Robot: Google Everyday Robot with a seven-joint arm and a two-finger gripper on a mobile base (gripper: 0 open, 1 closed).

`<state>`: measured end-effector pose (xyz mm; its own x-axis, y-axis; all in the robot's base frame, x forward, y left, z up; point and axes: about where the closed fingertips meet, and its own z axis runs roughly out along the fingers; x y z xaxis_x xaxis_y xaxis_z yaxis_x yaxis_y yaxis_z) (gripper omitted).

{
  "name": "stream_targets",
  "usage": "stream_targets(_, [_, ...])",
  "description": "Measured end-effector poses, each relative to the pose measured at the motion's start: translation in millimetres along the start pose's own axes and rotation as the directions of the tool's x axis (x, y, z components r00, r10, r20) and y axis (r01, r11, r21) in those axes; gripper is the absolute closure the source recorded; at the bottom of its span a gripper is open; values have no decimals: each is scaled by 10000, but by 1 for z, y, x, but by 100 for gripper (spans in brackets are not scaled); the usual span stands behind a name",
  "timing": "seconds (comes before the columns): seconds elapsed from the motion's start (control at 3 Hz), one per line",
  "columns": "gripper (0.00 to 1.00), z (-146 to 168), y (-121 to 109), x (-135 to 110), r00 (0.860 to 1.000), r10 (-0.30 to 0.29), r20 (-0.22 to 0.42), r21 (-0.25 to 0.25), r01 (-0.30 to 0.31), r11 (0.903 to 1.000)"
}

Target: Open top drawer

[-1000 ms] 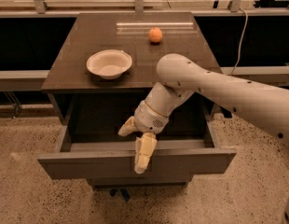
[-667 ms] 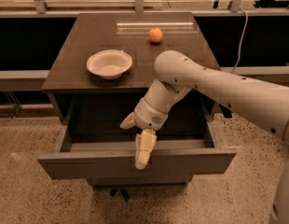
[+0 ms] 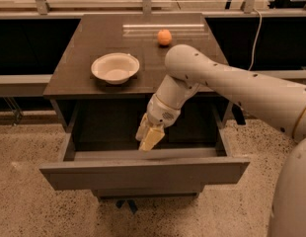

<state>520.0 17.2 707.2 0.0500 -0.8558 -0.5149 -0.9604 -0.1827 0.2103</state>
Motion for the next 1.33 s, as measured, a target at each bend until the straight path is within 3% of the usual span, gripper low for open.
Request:
stream_targets(0.67, [100, -10, -4, 26, 9948, 959, -329, 1225, -912, 9883])
stream_targets(1.0, [100, -6, 0, 45, 9952, 960, -180, 1665, -917, 9818])
stream_targets(1.33, [100, -1, -3, 60, 9971, 760, -58, 1795, -738, 9810])
